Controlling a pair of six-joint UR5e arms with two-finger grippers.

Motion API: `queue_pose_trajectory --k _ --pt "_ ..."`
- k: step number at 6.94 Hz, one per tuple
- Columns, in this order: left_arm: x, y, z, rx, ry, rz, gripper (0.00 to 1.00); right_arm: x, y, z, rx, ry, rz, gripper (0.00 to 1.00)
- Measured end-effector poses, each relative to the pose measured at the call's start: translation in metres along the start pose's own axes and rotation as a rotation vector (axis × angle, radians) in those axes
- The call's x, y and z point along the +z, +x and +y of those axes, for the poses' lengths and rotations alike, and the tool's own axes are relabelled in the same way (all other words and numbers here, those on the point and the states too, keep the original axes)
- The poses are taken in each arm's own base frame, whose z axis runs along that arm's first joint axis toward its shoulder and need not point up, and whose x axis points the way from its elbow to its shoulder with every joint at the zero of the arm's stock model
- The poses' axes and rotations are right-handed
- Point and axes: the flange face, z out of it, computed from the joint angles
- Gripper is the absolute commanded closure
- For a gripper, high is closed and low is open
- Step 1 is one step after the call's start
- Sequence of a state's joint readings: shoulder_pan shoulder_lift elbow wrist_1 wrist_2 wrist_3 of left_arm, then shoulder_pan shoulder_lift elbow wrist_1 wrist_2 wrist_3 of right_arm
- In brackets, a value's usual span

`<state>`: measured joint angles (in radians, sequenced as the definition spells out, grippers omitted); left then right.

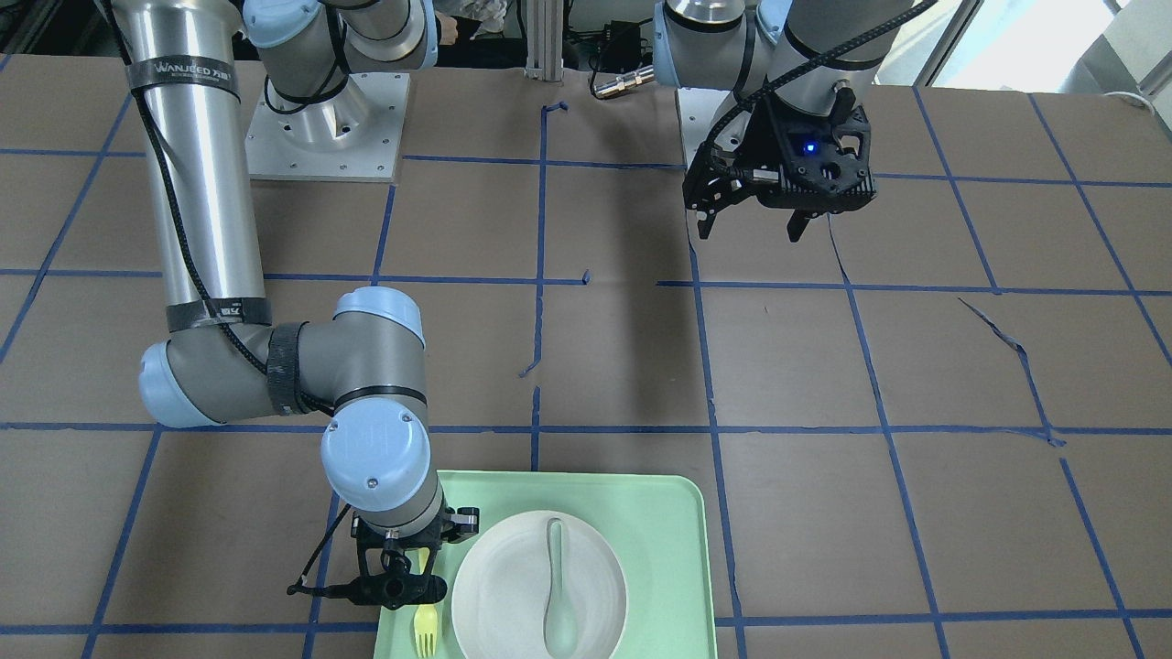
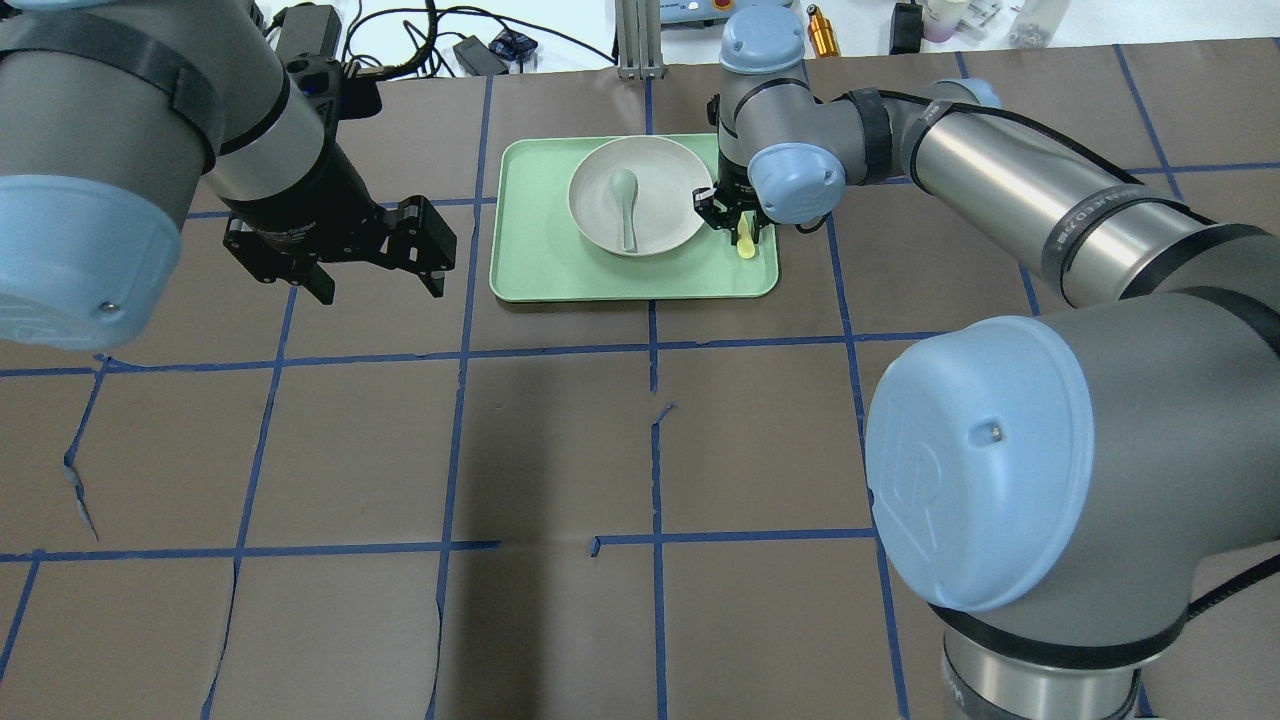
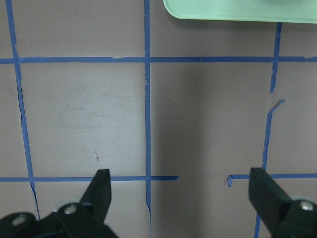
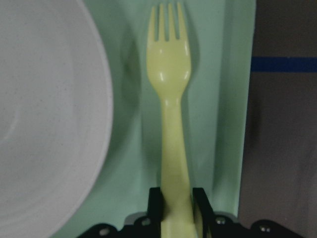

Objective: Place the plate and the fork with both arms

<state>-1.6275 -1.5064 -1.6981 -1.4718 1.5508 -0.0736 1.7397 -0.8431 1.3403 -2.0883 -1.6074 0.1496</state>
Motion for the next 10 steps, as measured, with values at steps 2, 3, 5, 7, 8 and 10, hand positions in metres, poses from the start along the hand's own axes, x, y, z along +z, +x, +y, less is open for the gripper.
queue_pose_trajectory --k 2,3,5,7,8,10 --pt "0.0 0.0 0.0 0.0 0.0 0.0 0.0 -0.043 0.009 0.012 0.002 0.039 0.017 0.0" --pt "0.0 0.0 0.0 0.0 -0.001 0.0 0.0 -0.077 0.024 0.03 0.014 0.063 0.049 0.0" --pt "0.0 0.0 0.0 0.0 -0.001 0.0 0.0 -0.162 0.08 0.082 0.074 0.046 0.063 0.0" --pt "0.0 0.001 0.0 0.002 -0.001 0.0 0.0 -0.238 0.105 0.133 0.093 0.01 0.011 0.0" --pt "-0.001 0.001 0.001 0.002 0.001 0.0 0.0 -0.27 0.109 0.16 0.097 0.014 0.007 0.0" --pt "-0.004 0.001 0.001 0.001 0.007 0.001 0.0 -0.31 0.111 0.208 0.102 -0.005 0.001 0.0"
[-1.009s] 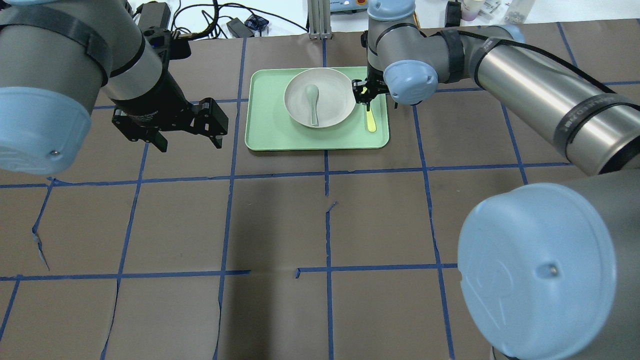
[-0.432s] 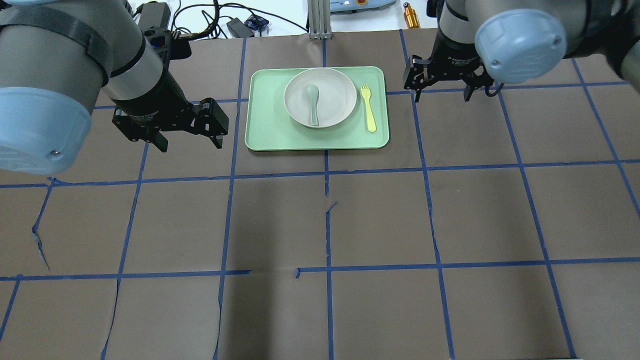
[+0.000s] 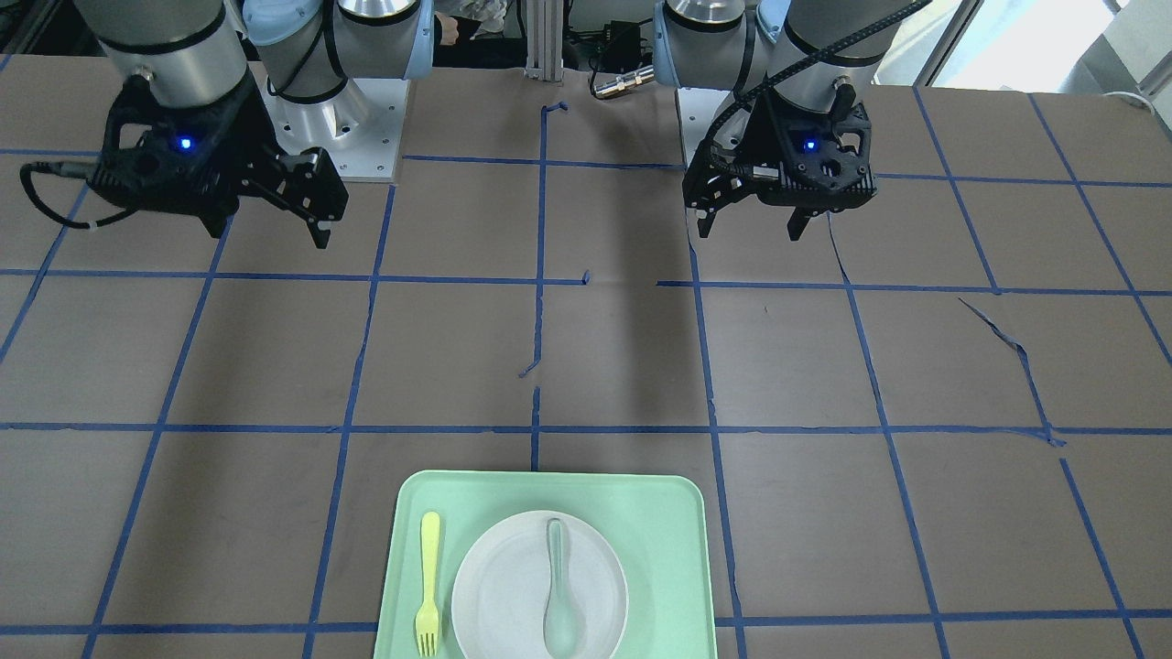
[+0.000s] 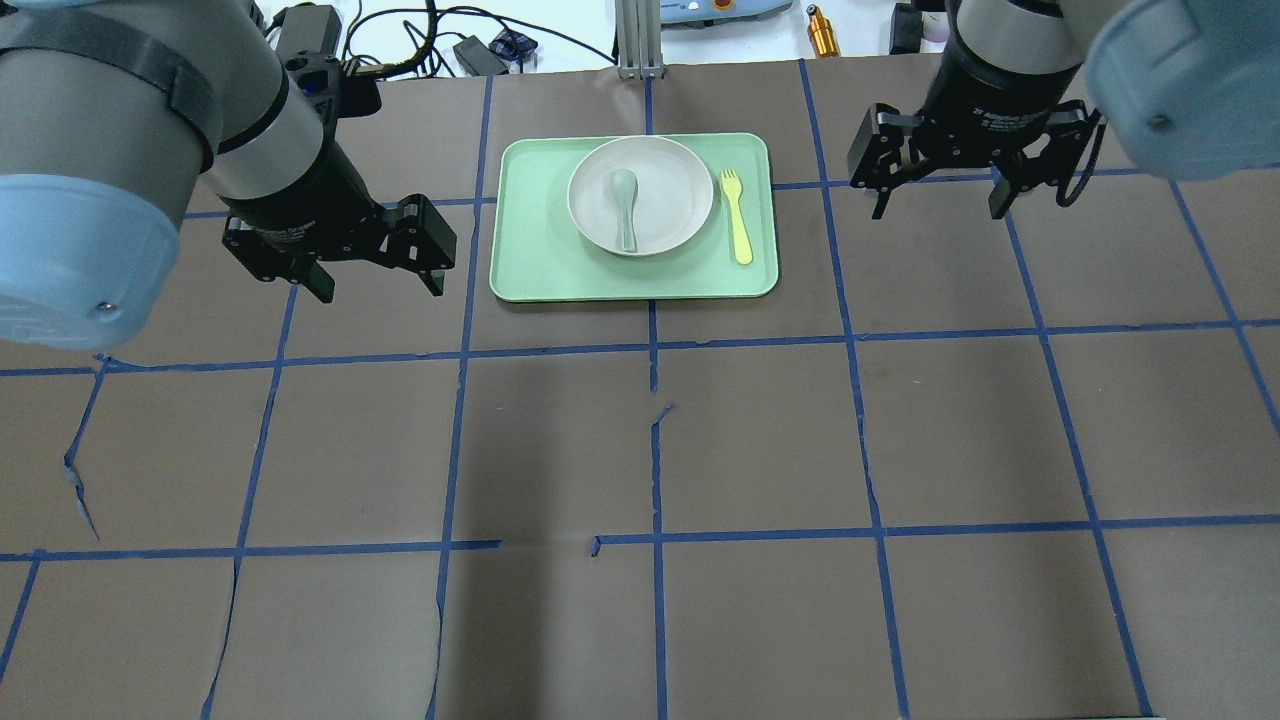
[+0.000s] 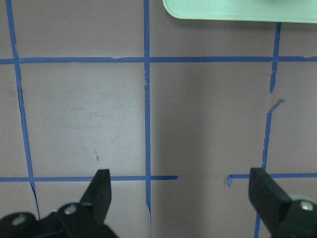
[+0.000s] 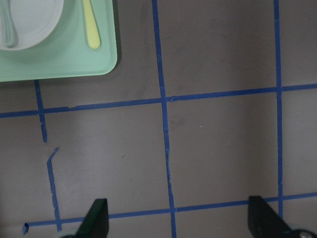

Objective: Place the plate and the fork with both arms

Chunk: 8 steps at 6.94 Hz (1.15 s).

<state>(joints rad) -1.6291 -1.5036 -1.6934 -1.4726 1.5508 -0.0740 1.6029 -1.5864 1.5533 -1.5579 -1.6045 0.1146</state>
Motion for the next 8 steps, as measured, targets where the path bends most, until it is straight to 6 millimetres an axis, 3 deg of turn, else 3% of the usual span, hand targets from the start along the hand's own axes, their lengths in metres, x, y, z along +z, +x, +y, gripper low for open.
queue_pose_trajectory --k 2,6,8 --pt "-0.003 0.0 0.0 -0.001 0.004 0.001 0.0 -0.009 0.0 0.011 0.006 -0.006 -0.004 0.0" --pt "-0.027 0.002 -0.005 0.005 0.037 0.011 0.0 -0.007 0.0 0.014 0.008 -0.012 0.001 0.0" --pt "-0.027 0.002 -0.004 0.003 0.026 0.008 0.0 -0.007 -0.002 0.015 0.01 -0.014 0.001 0.0"
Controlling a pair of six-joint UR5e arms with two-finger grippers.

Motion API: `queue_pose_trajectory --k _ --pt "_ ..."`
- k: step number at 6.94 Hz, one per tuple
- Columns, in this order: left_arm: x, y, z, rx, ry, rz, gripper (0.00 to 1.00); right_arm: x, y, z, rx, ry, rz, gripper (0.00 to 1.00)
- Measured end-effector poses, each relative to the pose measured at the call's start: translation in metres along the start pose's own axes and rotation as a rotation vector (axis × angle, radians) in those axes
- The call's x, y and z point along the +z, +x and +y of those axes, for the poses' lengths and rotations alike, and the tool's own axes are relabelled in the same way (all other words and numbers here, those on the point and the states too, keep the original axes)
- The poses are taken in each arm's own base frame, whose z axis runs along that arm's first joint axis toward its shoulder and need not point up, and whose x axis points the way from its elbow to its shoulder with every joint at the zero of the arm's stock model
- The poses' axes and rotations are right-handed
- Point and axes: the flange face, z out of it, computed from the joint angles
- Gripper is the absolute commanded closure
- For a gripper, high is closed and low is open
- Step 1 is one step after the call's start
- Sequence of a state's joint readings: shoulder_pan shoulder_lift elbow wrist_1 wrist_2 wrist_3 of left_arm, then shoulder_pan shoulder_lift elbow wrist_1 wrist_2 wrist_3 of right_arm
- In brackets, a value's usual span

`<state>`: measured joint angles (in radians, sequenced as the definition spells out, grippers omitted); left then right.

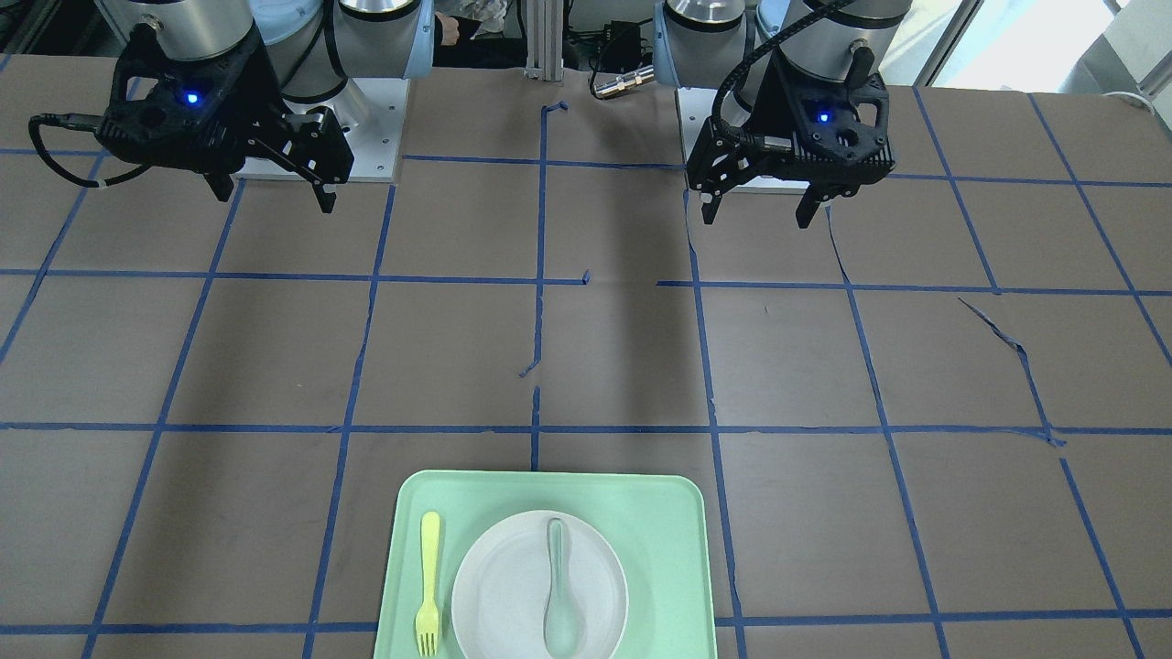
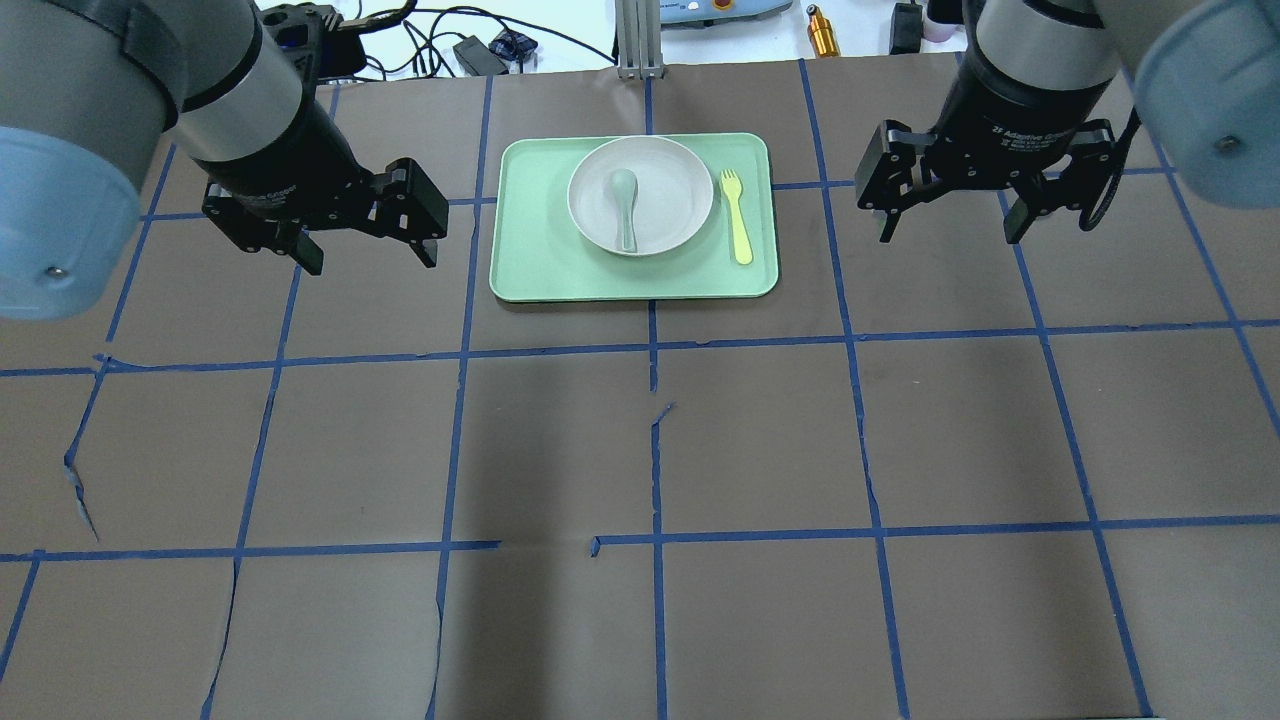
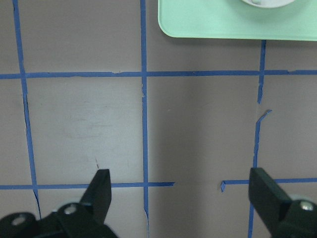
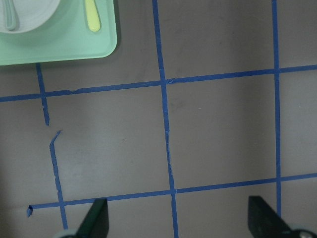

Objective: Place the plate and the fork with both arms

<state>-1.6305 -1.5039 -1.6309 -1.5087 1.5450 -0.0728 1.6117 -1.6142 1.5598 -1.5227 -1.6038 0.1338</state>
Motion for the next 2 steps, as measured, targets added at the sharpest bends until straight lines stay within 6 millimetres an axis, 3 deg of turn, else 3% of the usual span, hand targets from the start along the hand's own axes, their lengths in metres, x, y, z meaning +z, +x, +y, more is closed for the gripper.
queue_pose_trajectory --k 2 --pt "0.0007 -0.0002 0.0005 0.0 -0.003 -0.002 0.0 0.0013 -0.003 -0.0008 -0.002 -0.003 -0.003 0.0"
